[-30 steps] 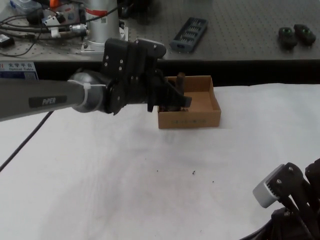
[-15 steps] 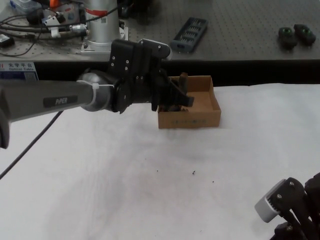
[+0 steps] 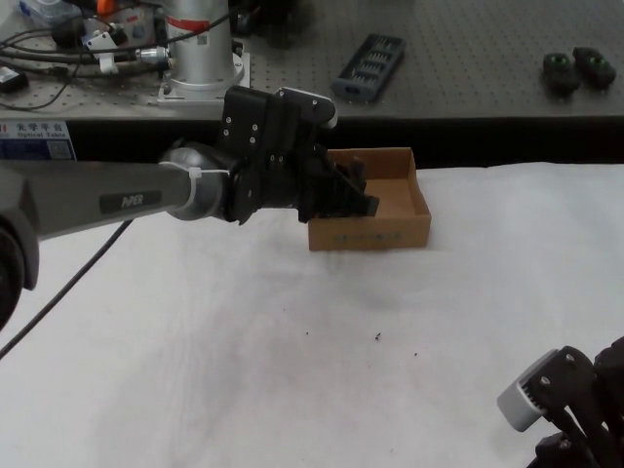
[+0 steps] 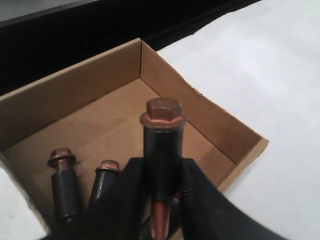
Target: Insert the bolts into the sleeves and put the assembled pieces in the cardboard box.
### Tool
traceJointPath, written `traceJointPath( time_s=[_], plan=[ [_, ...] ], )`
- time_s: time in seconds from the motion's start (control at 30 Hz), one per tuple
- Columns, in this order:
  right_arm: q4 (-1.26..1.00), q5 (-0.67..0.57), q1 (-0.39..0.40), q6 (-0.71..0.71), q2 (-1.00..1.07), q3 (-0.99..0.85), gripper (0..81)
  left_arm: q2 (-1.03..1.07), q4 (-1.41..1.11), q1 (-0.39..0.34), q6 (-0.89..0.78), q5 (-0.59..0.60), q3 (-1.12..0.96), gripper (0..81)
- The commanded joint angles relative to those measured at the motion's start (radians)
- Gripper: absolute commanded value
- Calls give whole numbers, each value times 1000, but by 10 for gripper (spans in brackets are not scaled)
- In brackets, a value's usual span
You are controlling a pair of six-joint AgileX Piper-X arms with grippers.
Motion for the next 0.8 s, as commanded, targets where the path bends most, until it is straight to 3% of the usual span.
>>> traceJointPath(
  time_s=[0.0, 0.3, 0.77],
  plan=[
    [-1, -13, 4, 5, -15, -1, 106, -8, -6, 1, 10, 9, -15, 44],
    [-1, -22, 4, 13, -15, -1, 106, -8, 74, 2, 147, -42, -68, 44],
    [-1, -37, 4, 13, -15, -1, 106, 29, 119, 2, 149, -47, -74, 44]
  ],
)
